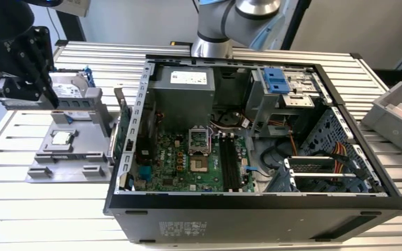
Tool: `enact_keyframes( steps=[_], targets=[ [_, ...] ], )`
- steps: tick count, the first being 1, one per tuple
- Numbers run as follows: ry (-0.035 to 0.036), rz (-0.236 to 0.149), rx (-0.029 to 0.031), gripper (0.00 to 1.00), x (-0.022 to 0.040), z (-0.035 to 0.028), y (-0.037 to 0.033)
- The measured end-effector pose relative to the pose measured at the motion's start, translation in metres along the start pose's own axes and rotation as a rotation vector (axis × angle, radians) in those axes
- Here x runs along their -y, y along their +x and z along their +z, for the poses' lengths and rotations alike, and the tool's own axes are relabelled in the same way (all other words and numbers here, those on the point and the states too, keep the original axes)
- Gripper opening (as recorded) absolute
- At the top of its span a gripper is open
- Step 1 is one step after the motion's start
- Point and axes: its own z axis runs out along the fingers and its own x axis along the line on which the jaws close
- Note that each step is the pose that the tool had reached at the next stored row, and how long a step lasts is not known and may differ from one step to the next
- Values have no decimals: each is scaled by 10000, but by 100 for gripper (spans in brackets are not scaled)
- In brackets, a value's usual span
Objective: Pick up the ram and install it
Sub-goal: 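Pick up the ram and move it above insertion slot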
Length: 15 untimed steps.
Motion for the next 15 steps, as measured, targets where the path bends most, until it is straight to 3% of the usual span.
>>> enact_keyframes(
  steps=[9,15],
  targets=[
    [0,0,0,0,162,1,0],
    [0,0,-1,0,236,1,0]
  ],
)
